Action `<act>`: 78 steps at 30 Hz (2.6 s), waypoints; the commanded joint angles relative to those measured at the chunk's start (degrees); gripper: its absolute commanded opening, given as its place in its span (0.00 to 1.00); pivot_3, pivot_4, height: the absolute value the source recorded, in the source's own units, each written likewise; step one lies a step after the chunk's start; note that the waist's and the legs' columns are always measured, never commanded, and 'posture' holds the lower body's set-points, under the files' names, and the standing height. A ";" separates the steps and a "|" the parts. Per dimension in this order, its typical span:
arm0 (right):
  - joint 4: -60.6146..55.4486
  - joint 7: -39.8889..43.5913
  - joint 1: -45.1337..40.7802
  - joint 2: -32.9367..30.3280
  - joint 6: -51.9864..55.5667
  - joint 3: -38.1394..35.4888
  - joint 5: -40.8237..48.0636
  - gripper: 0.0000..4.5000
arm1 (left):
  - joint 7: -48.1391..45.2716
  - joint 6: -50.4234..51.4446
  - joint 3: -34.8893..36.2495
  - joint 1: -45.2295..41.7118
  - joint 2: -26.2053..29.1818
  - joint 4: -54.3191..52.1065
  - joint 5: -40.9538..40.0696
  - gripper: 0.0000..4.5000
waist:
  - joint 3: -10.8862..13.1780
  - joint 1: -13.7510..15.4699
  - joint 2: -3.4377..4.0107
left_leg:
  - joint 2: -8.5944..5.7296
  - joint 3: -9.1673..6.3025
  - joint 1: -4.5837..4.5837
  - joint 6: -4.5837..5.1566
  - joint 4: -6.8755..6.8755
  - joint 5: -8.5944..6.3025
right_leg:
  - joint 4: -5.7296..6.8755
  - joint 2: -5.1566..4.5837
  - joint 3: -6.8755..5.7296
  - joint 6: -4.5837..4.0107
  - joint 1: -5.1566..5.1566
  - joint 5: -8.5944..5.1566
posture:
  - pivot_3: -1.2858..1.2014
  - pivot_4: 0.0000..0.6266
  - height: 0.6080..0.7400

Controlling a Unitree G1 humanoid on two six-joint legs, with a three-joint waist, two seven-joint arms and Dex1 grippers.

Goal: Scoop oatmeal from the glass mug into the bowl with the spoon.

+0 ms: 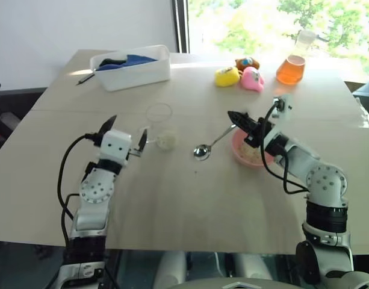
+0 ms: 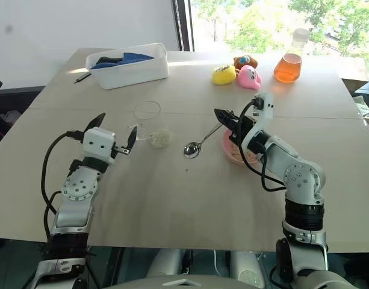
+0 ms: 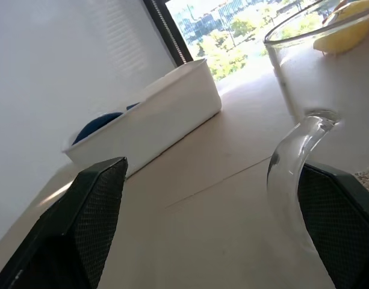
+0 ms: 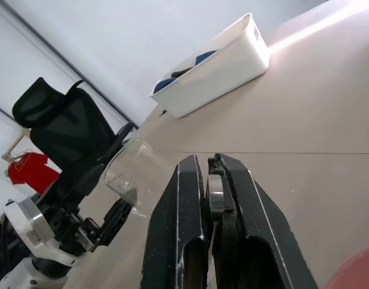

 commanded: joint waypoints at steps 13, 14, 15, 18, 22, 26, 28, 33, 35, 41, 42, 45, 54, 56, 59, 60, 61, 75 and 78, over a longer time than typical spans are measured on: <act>-4.13 -0.34 2.67 2.48 -2.76 2.68 -2.40 0.00 | 1.45 2.51 -3.63 -4.67 3.35 0.28 6.48 0.50 | 0.00 -0.07 0.00 | 0.02 0.09 -0.06 -0.01 -0.01 0.00 | 0.01 -0.03 0.11 0.00 -0.12 0.00 | 0.52 0.24 1.00; -4.17 -0.30 2.76 2.58 -2.77 2.79 -2.54 0.00 | 1.38 2.72 -3.65 -4.62 3.41 0.12 6.41 0.50 | 0.00 -0.04 0.00 | 0.03 0.09 -0.07 -0.01 -0.01 0.00 | 0.02 -0.04 0.10 0.00 -0.12 0.00 | 0.52 0.24 1.00; -4.19 -0.26 2.81 2.65 -2.76 2.86 -2.63 0.00 | 1.31 2.93 -3.69 -4.62 3.44 -0.05 6.36 0.50 | 0.00 -0.01 0.00 | 0.03 0.08 -0.06 -0.01 -0.01 0.00 | 0.02 -0.04 0.10 0.00 -0.13 0.00 | 0.52 0.24 1.00; -4.42 -0.26 3.04 2.85 -2.75 3.11 -2.83 0.00 | 1.09 3.37 -3.72 -4.63 3.54 -0.63 6.19 0.50 | 0.00 0.01 0.00 | 0.04 0.08 -0.06 -0.01 -0.01 0.01 | 0.02 -0.04 0.09 0.00 -0.12 0.00 | 0.52 0.24 1.00; -4.70 -0.32 3.32 3.03 -2.68 3.23 -2.84 0.00 | 0.99 3.70 -3.57 -4.67 3.50 -0.43 5.67 0.50 | 0.00 0.00 0.00 | 0.03 0.09 -0.06 -0.01 -0.01 0.01 | 0.02 -0.10 0.10 0.00 -0.12 0.00 | 0.52 0.24 1.00; -4.85 -0.33 3.63 3.06 -2.75 3.25 -2.89 0.00 | 1.27 3.63 -3.36 -4.65 2.86 1.04 4.74 0.22 | 0.00 0.01 0.00 | 0.03 0.08 -0.06 -0.01 -0.01 0.01 | 0.02 -0.10 0.09 0.00 -0.12 0.00 | 0.52 0.24 1.00; -4.95 -0.38 3.76 3.12 -2.78 3.23 -2.86 0.00 | 1.58 3.39 -3.52 -4.58 2.95 1.76 4.86 0.19 | 0.00 0.00 0.00 | 0.03 0.08 -0.06 -0.01 -0.01 0.01 | 0.02 -0.16 0.09 0.00 -0.13 0.00 | 0.52 0.24 1.00; -5.01 -0.40 3.97 3.20 -2.87 3.35 -2.91 0.00 | 1.72 2.40 -3.53 -4.44 3.12 3.32 4.50 0.19 | 0.00 0.00 0.00 | 0.03 0.08 -0.06 -0.01 -0.01 0.01 | 0.02 -0.17 0.08 0.00 -0.13 0.00 | 0.52 0.24 1.00; -4.96 -0.38 4.04 3.23 -2.92 3.39 -2.95 0.00 | 1.74 1.63 -3.38 -4.39 3.27 4.37 4.28 0.19 | 0.00 0.00 0.00 | 0.03 0.09 -0.06 -0.01 -0.01 0.01 | 0.02 -0.17 0.08 0.00 -0.13 0.00 | 0.52 0.24 1.00; -4.91 -0.31 4.18 3.22 -3.15 3.47 -2.96 0.00 | 1.71 -0.72 -3.33 -4.17 3.67 7.11 3.58 0.19 | 0.00 0.00 0.00 | 0.03 0.09 -0.05 -0.01 -0.01 0.01 | 0.03 -0.18 0.08 0.00 -0.12 0.00 | 0.52 0.24 1.00; -4.88 -0.28 4.19 3.20 -3.17 3.46 -2.95 0.00 | 1.61 -1.20 -3.32 -4.20 3.65 7.40 3.32 0.19 | 0.00 0.01 0.00 | 0.03 0.09 -0.05 -0.01 -0.01 0.01 | 0.03 -0.18 0.08 0.00 -0.12 0.00 | 0.52 0.24 1.00; -4.83 -0.21 4.21 3.17 -3.17 3.51 -2.94 0.00 | 1.53 -2.16 -3.36 -4.29 3.72 8.23 2.98 0.07 | 0.00 0.01 0.00 | 0.02 0.09 -0.05 -0.01 -0.01 0.01 | 0.03 -0.19 0.08 0.00 -0.12 0.00 | 0.52 0.24 1.00; -4.71 -0.25 3.32 2.62 -3.36 3.27 -2.99 0.00 | 2.50 -3.31 -4.17 -4.56 4.18 9.93 3.21 0.00 | -0.04 -0.33 0.02 | 0.06 0.11 0.08 -0.01 -0.01 0.00 | 0.15 -0.12 0.12 0.00 -0.10 0.00 | 0.52 0.24 1.00; -4.82 -0.80 0.59 2.06 -3.41 2.25 -2.40 0.00 | 2.39 -3.39 -4.40 -4.81 4.35 9.71 3.39 0.00 | -0.04 -0.34 0.02 | 0.06 0.12 0.07 -0.01 0.00 0.00 | 0.15 -0.12 0.14 0.00 -0.10 0.00 | 0.52 0.24 1.00; -4.32 -1.59 -4.84 1.06 -3.53 0.68 -1.31 0.00 | 1.33 -2.14 -4.96 -5.95 4.16 8.66 2.85 0.00 | -0.04 -0.35 0.03 | 0.05 0.16 0.09 -0.01 0.03 0.01 | 0.18 -0.08 0.16 0.01 -0.11 0.01 | 0.52 0.24 1.00; -3.91 -2.00 -7.81 0.72 -3.41 -0.18 -0.51 0.00 | 0.03 -1.03 -5.52 -6.68 4.19 8.05 2.40 0.00 | -0.03 -0.26 0.03 | 0.05 0.14 0.09 -0.01 0.04 0.01 | 0.19 0.01 0.14 0.01 -0.11 0.01 | 0.52 0.24 1.00; -3.46 -2.44 -10.96 0.33 -3.25 -1.07 0.34 0.00 | -1.24 -0.09 -6.11 -7.44 4.30 7.35 2.13 0.00 | -0.03 -0.20 0.03 | 0.05 0.11 0.08 -0.01 0.04 0.01 | 0.20 0.06 0.11 0.01 -0.11 0.01 | 0.52 0.24 1.00; -0.83 -2.41 -19.66 -0.92 -3.61 4.48 -3.59 0.00 | -8.79 6.77 -10.17 -13.92 4.36 -0.04 1.57 0.00 | -0.03 0.09 0.03 | 0.00 0.11 -0.16 -0.21 0.04 0.13 | 0.00 -0.01 0.08 0.01 -0.16 0.01 | 0.52 0.24 1.00; 1.22 -1.92 -19.10 -0.54 -5.01 5.13 -6.21 0.00 | -11.55 4.94 -10.99 -13.39 4.05 -1.27 -0.27 0.00 | -0.02 0.02 0.03 | -0.01 0.13 -0.17 -0.24 0.04 0.14 | 0.02 0.00 0.11 0.01 -0.21 0.01 | 0.52 0.24 1.00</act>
